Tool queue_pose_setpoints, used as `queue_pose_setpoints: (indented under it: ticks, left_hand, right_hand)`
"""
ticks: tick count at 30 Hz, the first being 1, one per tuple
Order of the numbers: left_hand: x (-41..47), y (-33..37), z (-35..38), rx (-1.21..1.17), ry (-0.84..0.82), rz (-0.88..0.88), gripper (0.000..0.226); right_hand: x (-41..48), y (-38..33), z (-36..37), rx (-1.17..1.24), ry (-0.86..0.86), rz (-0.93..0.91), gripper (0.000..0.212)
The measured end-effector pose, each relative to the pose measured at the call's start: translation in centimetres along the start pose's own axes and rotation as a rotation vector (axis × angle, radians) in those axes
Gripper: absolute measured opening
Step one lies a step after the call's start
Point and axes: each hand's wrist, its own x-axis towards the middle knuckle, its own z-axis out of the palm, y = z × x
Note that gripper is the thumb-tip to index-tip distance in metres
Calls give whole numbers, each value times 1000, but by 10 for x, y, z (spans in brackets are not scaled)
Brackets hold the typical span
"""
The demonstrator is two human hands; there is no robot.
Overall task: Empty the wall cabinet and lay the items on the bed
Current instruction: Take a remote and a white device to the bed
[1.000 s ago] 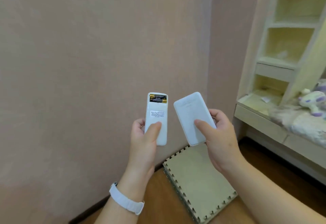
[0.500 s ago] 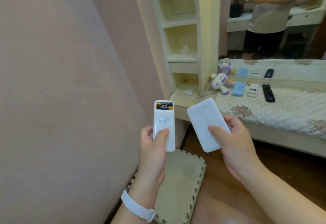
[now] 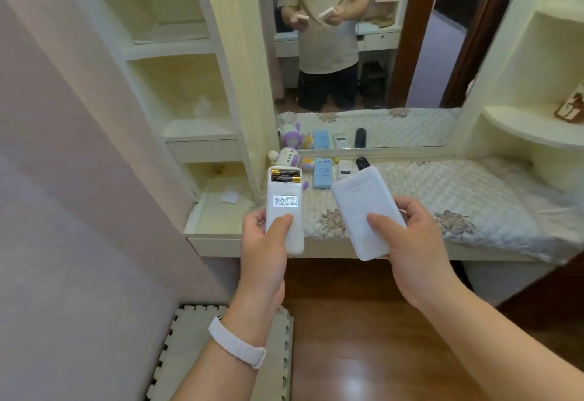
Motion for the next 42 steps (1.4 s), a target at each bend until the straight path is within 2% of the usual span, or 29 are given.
queue_pose_setpoints:
  ticks: [4, 7, 18, 26, 30, 36, 42]
  left_hand:
    - [50, -23, 71, 74, -134, -53, 23]
    - [76, -36, 108, 100, -156, -42, 25]
    - [194, -90, 284, 226, -126, -97, 24]
    - [269, -117, 322, 249, -80, -215, 20]
    - [304, -144, 332, 330, -132, -282, 23]
    - [357, -187, 342, 352, -170, -494, 20]
    - [394, -245, 367, 458, -168, -635, 24]
  right_hand:
    - [58, 11, -41, -23, 121, 7, 18]
    - [94, 22, -60, -19, 148, 30, 19]
    - [286, 28, -161, -73, 163, 125, 22]
    - [369, 52, -182, -93, 177, 256, 22]
    - [407, 80, -183, -107, 218, 336, 23]
    - [454, 127, -191, -208, 226, 538, 23]
    - [498, 165, -195, -181, 326, 706, 24]
